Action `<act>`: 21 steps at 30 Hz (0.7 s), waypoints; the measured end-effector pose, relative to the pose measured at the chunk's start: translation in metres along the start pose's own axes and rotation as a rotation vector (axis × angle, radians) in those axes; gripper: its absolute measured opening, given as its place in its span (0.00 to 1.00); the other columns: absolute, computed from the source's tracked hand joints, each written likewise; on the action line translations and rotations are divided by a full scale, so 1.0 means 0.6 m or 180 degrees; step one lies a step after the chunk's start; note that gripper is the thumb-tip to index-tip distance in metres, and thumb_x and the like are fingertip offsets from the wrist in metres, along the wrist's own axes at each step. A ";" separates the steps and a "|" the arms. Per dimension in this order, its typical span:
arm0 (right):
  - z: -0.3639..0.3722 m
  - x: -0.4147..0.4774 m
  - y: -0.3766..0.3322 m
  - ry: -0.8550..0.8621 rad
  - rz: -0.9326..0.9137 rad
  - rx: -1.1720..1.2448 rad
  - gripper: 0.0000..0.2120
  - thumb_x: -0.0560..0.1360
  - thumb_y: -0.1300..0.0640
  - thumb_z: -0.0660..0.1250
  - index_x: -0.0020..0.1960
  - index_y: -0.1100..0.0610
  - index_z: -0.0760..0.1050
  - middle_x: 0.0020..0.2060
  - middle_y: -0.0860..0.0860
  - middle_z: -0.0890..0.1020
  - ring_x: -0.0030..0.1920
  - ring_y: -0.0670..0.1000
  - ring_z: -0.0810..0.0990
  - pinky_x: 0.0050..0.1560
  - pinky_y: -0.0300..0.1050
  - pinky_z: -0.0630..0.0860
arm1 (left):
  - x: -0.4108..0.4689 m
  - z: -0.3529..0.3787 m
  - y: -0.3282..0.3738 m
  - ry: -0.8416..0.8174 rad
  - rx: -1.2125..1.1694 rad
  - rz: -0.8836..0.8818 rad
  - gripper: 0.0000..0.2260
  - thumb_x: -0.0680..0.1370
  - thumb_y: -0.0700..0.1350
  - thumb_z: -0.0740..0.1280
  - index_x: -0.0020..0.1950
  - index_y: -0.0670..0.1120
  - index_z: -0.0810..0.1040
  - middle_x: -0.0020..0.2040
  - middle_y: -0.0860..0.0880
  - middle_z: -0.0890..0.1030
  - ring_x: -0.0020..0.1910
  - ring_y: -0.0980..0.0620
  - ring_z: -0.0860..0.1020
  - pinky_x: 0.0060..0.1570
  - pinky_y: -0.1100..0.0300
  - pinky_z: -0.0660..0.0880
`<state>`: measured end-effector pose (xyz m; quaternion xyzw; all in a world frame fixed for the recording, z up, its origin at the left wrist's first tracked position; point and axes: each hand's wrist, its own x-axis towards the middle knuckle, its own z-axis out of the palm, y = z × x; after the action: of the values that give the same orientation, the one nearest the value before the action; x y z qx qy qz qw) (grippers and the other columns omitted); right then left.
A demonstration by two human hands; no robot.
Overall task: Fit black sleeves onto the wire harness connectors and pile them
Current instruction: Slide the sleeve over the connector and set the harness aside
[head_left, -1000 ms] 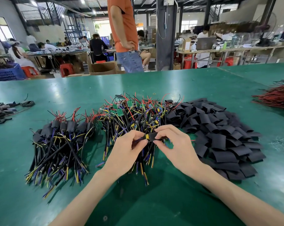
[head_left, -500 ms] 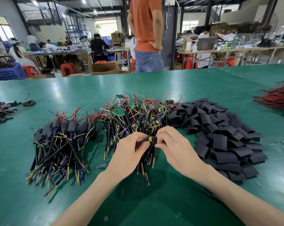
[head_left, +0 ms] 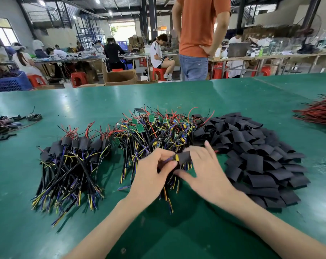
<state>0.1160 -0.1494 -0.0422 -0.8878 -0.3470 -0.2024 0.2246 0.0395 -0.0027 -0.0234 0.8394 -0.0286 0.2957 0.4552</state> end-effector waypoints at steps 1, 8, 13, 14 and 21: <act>0.002 0.000 -0.005 0.0076 0.0018 0.0197 0.25 0.71 0.44 0.69 0.60 0.61 0.73 0.56 0.53 0.77 0.62 0.54 0.72 0.73 0.41 0.43 | -0.001 0.002 0.001 -0.0044 0.0018 0.0013 0.13 0.73 0.35 0.70 0.46 0.54 0.77 0.39 0.62 0.81 0.40 0.67 0.77 0.43 0.76 0.69; -0.001 0.000 -0.011 0.0271 -0.0064 0.0386 0.17 0.71 0.57 0.70 0.57 0.60 0.73 0.50 0.53 0.78 0.57 0.54 0.73 0.74 0.43 0.40 | 0.004 -0.003 -0.001 0.0117 -0.0022 0.0023 0.15 0.72 0.35 0.72 0.44 0.56 0.75 0.39 0.59 0.81 0.38 0.65 0.77 0.43 0.73 0.70; -0.008 -0.001 -0.005 0.0264 -0.0078 0.0362 0.16 0.70 0.62 0.69 0.57 0.64 0.74 0.50 0.56 0.78 0.55 0.56 0.75 0.75 0.49 0.43 | 0.011 -0.006 -0.003 0.0337 -0.0137 -0.0049 0.13 0.73 0.35 0.71 0.45 0.54 0.76 0.39 0.60 0.81 0.38 0.66 0.77 0.42 0.74 0.70; -0.005 -0.006 -0.013 0.0084 -0.0244 0.0322 0.12 0.70 0.62 0.68 0.53 0.64 0.74 0.46 0.55 0.77 0.53 0.56 0.74 0.75 0.47 0.43 | 0.010 -0.005 -0.002 0.0338 -0.0135 -0.0028 0.13 0.74 0.34 0.70 0.46 0.53 0.77 0.39 0.60 0.81 0.38 0.66 0.77 0.43 0.75 0.69; -0.018 0.007 -0.017 0.0032 0.0303 0.1618 0.05 0.76 0.63 0.65 0.51 0.58 0.77 0.40 0.52 0.79 0.40 0.52 0.74 0.45 0.42 0.70 | 0.014 -0.015 -0.011 0.0158 -0.0330 -0.0116 0.10 0.75 0.35 0.69 0.48 0.49 0.76 0.42 0.55 0.82 0.42 0.61 0.78 0.47 0.70 0.71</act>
<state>0.1094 -0.1464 -0.0282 -0.8171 -0.3434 -0.1023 0.4515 0.0443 0.0100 -0.0206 0.8074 -0.0173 0.3062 0.5039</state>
